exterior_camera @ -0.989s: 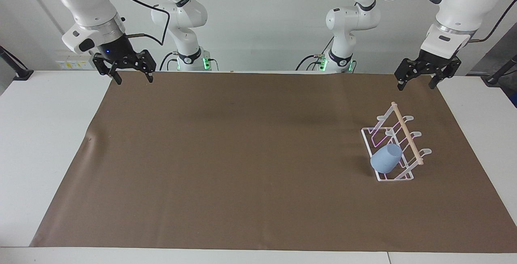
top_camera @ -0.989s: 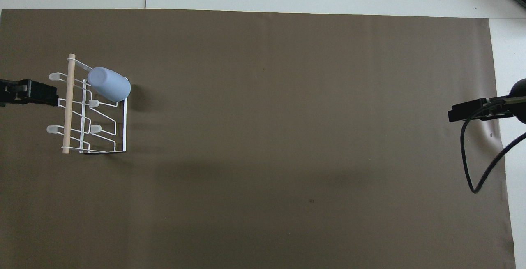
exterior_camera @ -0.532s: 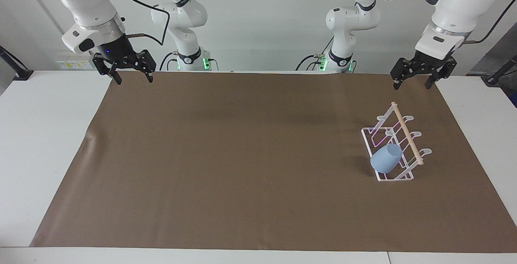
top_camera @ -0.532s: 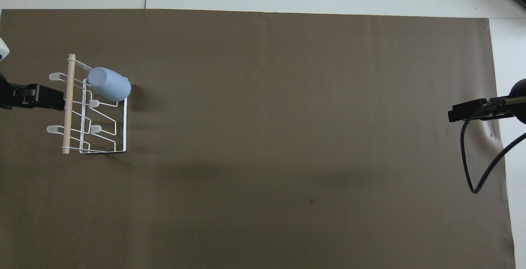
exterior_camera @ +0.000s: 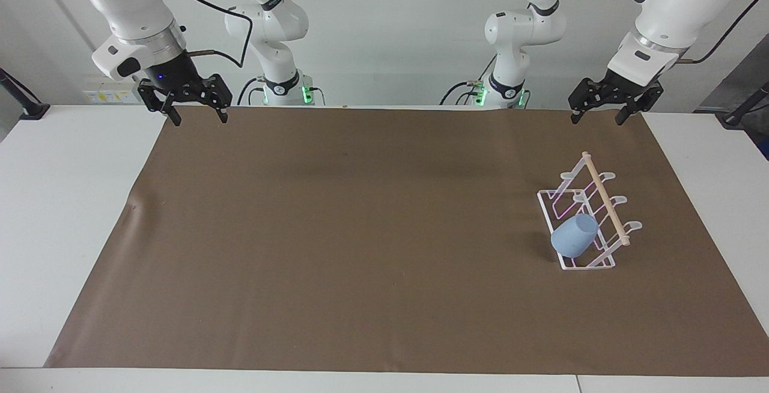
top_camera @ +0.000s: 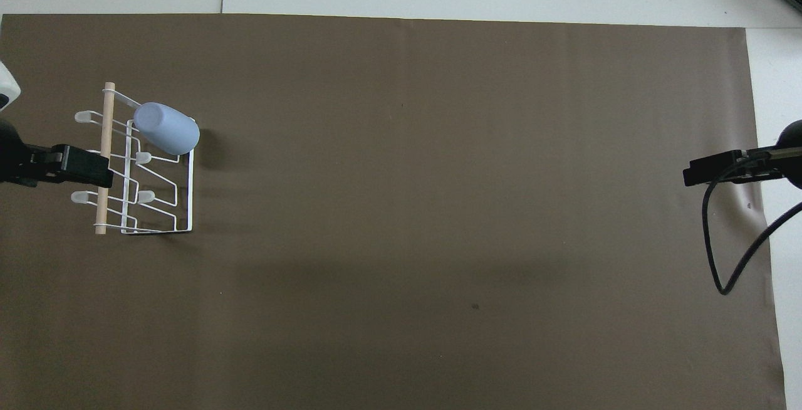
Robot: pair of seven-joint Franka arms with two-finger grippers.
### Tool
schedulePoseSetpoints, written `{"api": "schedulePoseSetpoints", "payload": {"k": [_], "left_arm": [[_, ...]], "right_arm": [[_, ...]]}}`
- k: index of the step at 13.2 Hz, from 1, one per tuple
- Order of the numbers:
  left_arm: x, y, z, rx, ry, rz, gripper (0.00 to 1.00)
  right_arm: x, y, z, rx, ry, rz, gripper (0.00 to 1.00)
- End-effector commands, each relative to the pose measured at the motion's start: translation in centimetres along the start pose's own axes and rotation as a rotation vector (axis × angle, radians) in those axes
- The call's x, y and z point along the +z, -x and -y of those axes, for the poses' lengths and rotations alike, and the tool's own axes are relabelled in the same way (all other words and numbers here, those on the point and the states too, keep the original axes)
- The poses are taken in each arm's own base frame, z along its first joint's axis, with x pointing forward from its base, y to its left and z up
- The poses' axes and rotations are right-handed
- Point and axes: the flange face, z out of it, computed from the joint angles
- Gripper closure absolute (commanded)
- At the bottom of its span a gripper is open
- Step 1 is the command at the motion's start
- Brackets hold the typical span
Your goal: Hang cup on cup holder
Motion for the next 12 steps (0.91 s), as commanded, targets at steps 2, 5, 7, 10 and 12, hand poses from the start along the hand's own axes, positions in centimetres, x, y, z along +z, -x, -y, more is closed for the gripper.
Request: {"api": "schedulePoseSetpoints", "payload": {"k": [2, 5, 7, 10, 12], "left_arm": [[-1.0, 0.34, 0.34, 0.017, -0.005, -0.013, 0.0], [-1.44, 0.42, 0.67, 0.032, -0.038, -0.027, 0.0], [-1.12, 0.66, 0.71, 0.032, -0.036, -0.019, 0.0], [-1.15, 0.63, 0.77, 0.029, -0.034, -0.022, 0.0], [-1.05, 0.58, 0.77, 0.023, -0.034, -0.024, 0.0]], "right_arm": [[-0.32, 0.61, -0.17, 0.016, 0.003, 0.01, 0.0], [-0.32, 0.61, -0.17, 0.016, 0.003, 0.01, 0.0], [-0.32, 0.61, -0.17, 0.016, 0.003, 0.01, 0.0], [-0.34, 0.59, -0.18, 0.016, 0.003, 0.008, 0.0], [-0.32, 0.61, -0.17, 0.016, 0.003, 0.01, 0.0]]}}
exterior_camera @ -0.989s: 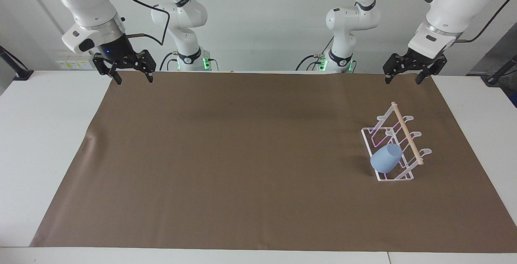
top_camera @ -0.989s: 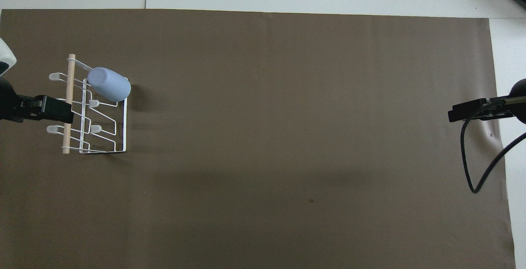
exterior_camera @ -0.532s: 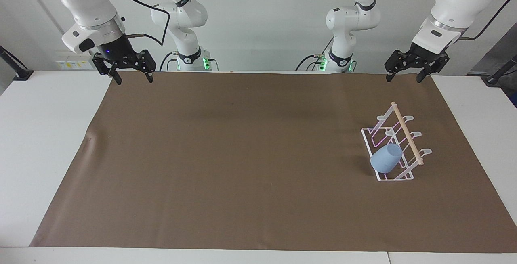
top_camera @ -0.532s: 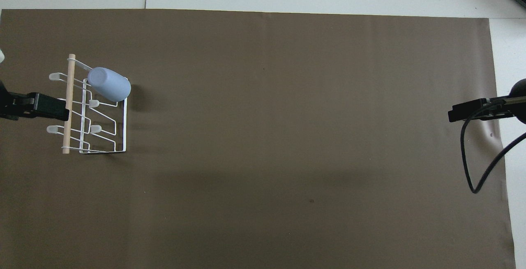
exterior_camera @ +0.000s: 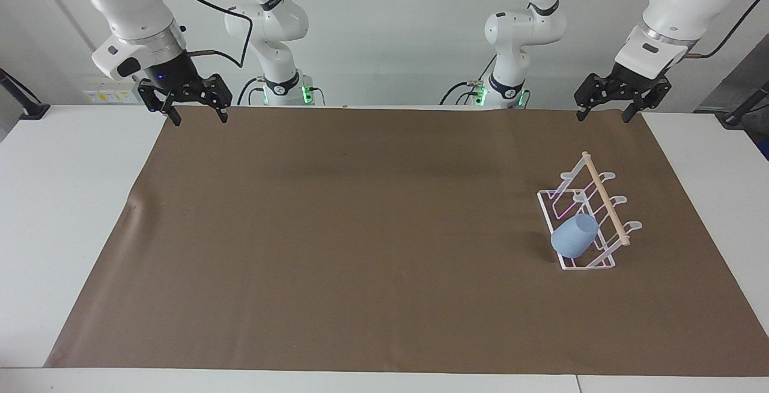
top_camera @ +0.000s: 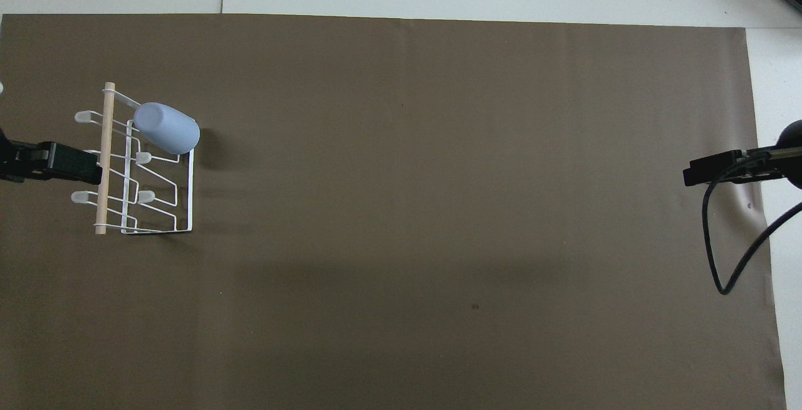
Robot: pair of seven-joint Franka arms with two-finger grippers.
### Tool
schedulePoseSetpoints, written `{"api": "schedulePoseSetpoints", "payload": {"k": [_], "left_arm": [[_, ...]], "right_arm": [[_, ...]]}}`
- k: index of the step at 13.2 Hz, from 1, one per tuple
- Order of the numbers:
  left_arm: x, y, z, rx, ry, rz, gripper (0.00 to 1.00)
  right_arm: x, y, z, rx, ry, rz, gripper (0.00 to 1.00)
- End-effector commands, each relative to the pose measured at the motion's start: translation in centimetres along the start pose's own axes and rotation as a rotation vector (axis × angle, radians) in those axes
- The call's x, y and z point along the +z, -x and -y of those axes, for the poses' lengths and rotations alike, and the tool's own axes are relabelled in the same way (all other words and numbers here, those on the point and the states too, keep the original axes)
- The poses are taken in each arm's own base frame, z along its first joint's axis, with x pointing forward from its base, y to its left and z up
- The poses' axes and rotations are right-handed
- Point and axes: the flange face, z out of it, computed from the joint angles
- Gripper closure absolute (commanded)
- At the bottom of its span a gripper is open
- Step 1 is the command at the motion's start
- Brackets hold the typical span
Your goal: Hang cup on cup holder
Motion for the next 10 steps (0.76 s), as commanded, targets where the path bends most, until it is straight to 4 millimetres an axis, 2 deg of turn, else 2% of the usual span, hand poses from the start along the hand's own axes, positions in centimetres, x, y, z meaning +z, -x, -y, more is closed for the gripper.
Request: {"api": "schedulePoseSetpoints", "payload": {"k": [1, 10], "left_arm": [[-0.44, 0.41, 0.34, 0.008, -0.012, -0.018, 0.0], [-0.24, 0.48, 0.13, 0.012, -0.009, -0.019, 0.0]], "right_arm": [[-0.32, 0.61, -0.17, 0.016, 0.003, 0.01, 0.0], [-0.32, 0.61, -0.17, 0.016, 0.003, 0.01, 0.0]]}}
